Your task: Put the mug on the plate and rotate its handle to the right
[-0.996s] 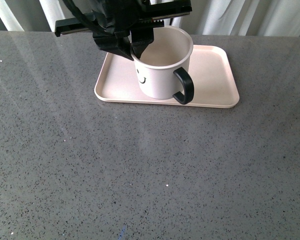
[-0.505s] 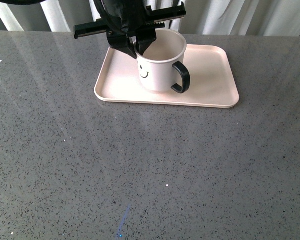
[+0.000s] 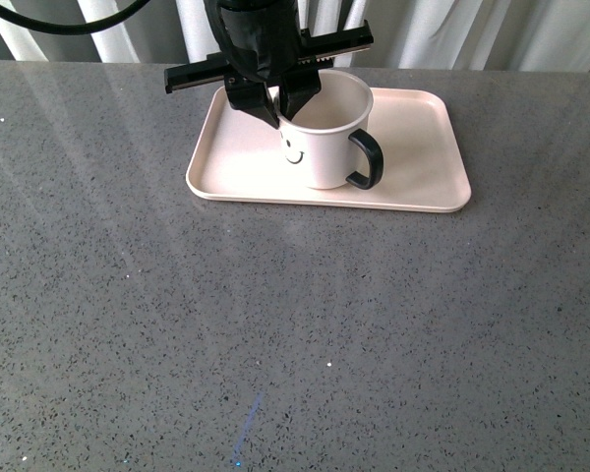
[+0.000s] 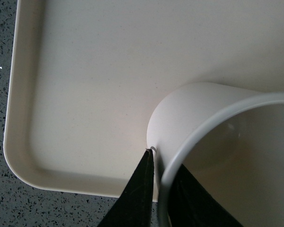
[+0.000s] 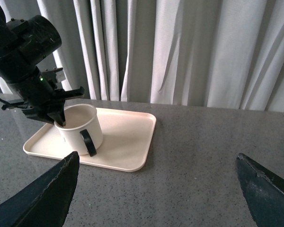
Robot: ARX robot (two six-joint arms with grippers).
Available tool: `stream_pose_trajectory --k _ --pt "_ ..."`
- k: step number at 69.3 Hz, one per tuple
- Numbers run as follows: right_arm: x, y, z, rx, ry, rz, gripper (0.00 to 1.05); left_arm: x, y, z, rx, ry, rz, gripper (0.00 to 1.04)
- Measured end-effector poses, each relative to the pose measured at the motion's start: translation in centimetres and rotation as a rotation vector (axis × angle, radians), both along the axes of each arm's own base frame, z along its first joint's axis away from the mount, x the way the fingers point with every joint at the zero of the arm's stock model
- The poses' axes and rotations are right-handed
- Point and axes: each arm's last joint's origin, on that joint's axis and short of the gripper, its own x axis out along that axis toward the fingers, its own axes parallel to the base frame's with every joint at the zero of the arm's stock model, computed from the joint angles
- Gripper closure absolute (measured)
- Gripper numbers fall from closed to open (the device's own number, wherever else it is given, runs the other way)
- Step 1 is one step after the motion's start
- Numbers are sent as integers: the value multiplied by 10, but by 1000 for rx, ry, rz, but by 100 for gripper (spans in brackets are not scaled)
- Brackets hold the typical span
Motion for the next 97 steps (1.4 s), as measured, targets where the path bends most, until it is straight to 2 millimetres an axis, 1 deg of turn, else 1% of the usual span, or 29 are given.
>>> stream_pose_trajectory --k 2,7,13,14,16,18,21,22,27,34,38,40,42,50,57,59,60,61,62,63,66,67,70,71,75,81,91,92,97 --pt "0 0 0 0 0 0 9 0 0 0 -1 0 0 91" --pt "0 0 0 0 0 0 9 0 -2 0 -5 0 1 77" --pt "0 0 0 0 0 0 9 -1 -2 1 -10 1 2 66" --pt "0 0 0 0 0 0 9 -1 -3 1 -11 1 2 61" --pt "0 0 0 0 0 0 9 -1 -3 1 -11 0 1 59" --pt "0 0 0 0 0 0 9 -1 -4 1 -12 -1 0 53" --pt "0 0 0 0 0 0 9 -1 -4 1 -15 -3 1 48" --pt "0 0 0 0 0 0 9 -1 -5 2 -17 -7 1 44" --pt "0 0 0 0 0 0 9 -2 -4 3 -22 -19 1 34" --pt "0 0 0 0 0 0 9 -8 -1 14 -35 -61 3 15" --pt "0 0 0 0 0 0 9 -12 3 22 -45 -88 5 8" --pt "0 0 0 0 0 0 9 -14 4 27 -52 -100 6 8" --pt "0 0 0 0 0 0 9 -20 11 39 -73 -140 11 10" --pt "0 0 0 0 0 0 9 -34 29 70 -139 -241 24 9" --pt "0 0 0 0 0 0 9 -44 44 88 -178 -311 35 9" --pt "0 0 0 0 0 0 9 -48 49 91 -171 -352 34 10" --pt "0 0 0 0 0 0 9 -50 51 92 -153 -406 41 12" --pt "0 0 0 0 0 0 9 -51 53 92 -130 -456 49 13" --pt "0 0 0 0 0 0 9 -53 56 91 -78 -552 52 17" --pt "0 0 0 0 0 1 9 -58 64 89 -11 -680 84 22" --pt "0 0 0 0 0 0 9 -74 84 81 100 -884 97 33" --pt "0 0 0 0 0 0 9 -85 96 77 128 -987 90 39" --pt "0 0 0 0 0 -1 9 -97 108 74 155 -1066 88 45" --pt "0 0 0 0 0 0 9 -104 115 73 165 -1100 89 49" --pt "0 0 0 0 0 0 9 -125 134 71 183 -1168 90 60" --pt "0 0 0 0 0 0 9 -152 155 66 215 -1192 84 76" --pt "0 0 0 0 0 0 9 -188 178 49 233 -1163 56 103" --pt "0 0 0 0 0 0 9 -190 179 48 232 -1162 55 104" --pt "0 0 0 0 0 0 9 -206 188 44 236 -1158 47 103"
